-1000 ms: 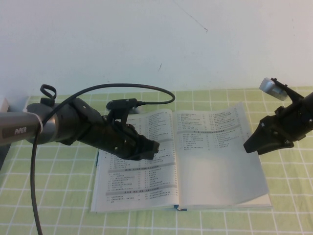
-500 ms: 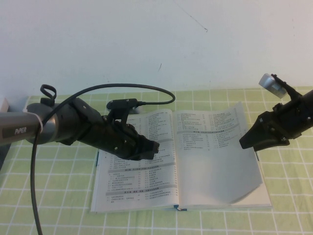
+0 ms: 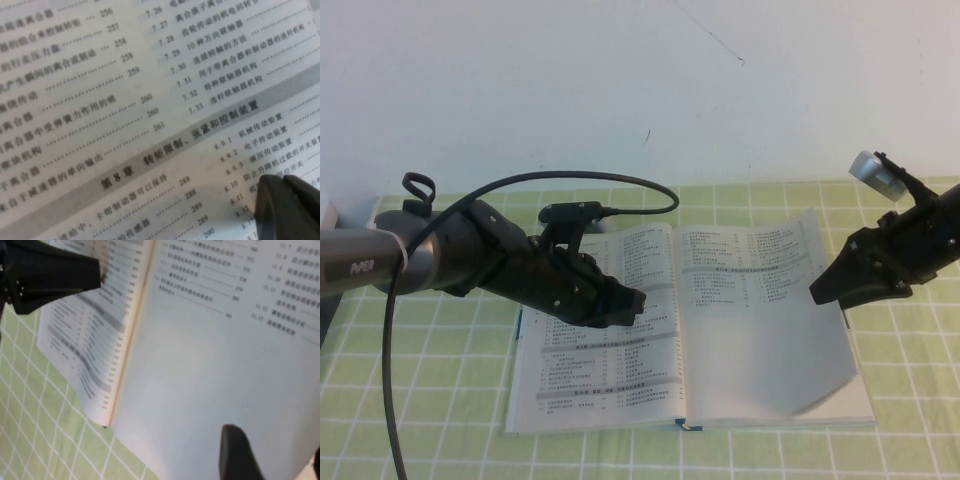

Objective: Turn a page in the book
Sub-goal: Open the closed book

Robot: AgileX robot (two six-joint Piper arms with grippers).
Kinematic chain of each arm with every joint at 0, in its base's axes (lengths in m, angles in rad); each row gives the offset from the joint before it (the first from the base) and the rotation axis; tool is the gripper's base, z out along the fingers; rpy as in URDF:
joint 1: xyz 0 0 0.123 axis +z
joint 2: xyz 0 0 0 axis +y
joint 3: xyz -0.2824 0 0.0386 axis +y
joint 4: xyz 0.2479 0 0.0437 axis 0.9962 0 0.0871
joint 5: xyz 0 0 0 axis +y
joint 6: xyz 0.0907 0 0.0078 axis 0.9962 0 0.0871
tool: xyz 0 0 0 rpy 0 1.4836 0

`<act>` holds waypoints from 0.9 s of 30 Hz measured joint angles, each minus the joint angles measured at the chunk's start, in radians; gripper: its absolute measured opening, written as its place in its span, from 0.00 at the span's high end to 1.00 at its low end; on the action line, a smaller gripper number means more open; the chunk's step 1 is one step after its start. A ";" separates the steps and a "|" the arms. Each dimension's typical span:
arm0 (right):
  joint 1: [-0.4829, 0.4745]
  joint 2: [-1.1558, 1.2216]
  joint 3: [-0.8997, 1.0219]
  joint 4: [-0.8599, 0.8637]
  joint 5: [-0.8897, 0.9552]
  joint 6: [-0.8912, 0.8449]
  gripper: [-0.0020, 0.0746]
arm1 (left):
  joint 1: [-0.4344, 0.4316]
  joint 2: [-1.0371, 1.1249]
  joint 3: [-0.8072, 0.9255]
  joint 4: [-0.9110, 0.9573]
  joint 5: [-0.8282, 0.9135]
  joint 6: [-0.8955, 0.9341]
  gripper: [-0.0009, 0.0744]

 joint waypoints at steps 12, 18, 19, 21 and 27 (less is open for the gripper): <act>0.035 0.000 0.000 0.018 -0.042 -0.015 0.55 | 0.000 0.000 -0.013 0.011 0.015 0.015 0.99; 0.044 0.000 0.000 0.018 -0.049 -0.015 0.55 | 0.000 0.006 -0.055 0.050 0.059 0.039 0.99; 0.044 0.000 0.000 0.023 -0.049 -0.015 0.55 | 0.002 0.009 -0.064 0.057 0.069 0.041 0.99; 0.046 0.000 0.000 0.039 -0.049 -0.022 0.55 | 0.000 0.012 -0.081 0.072 0.089 0.043 0.99; 0.048 0.000 0.000 0.087 -0.049 -0.045 0.55 | -0.001 0.004 -0.093 0.100 0.073 0.049 0.99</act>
